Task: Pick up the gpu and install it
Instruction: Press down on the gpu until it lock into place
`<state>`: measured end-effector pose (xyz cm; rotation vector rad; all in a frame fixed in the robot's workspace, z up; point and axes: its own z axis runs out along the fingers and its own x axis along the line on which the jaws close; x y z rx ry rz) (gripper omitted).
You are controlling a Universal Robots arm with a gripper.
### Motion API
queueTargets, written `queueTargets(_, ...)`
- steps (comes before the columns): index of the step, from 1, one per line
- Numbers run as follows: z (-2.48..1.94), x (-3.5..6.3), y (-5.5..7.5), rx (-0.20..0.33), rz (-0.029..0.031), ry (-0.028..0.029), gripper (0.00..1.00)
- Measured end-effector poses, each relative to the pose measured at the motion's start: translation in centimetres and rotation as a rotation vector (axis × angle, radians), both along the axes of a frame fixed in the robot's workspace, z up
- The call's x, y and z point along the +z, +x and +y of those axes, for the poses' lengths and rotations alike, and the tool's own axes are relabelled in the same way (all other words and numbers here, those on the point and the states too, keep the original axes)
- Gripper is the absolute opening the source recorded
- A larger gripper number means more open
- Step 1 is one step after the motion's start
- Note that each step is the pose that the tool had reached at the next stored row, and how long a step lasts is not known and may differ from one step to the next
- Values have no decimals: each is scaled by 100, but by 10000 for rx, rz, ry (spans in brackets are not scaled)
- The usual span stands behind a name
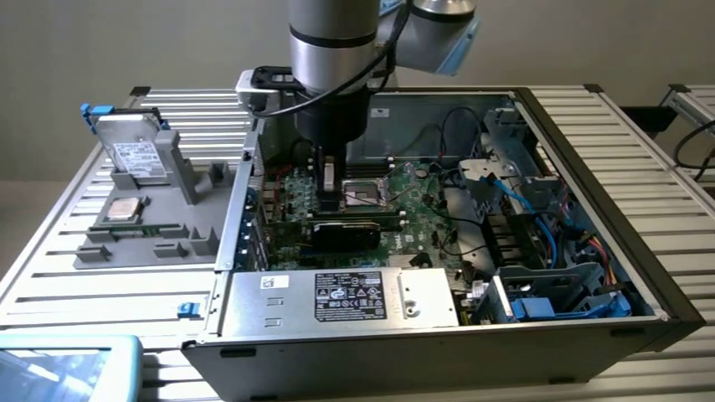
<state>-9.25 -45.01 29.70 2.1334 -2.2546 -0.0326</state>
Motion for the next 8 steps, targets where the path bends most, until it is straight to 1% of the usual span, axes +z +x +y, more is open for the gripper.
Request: queueTargets(8, -3, 5, -5, -2, 5, 0, 12)
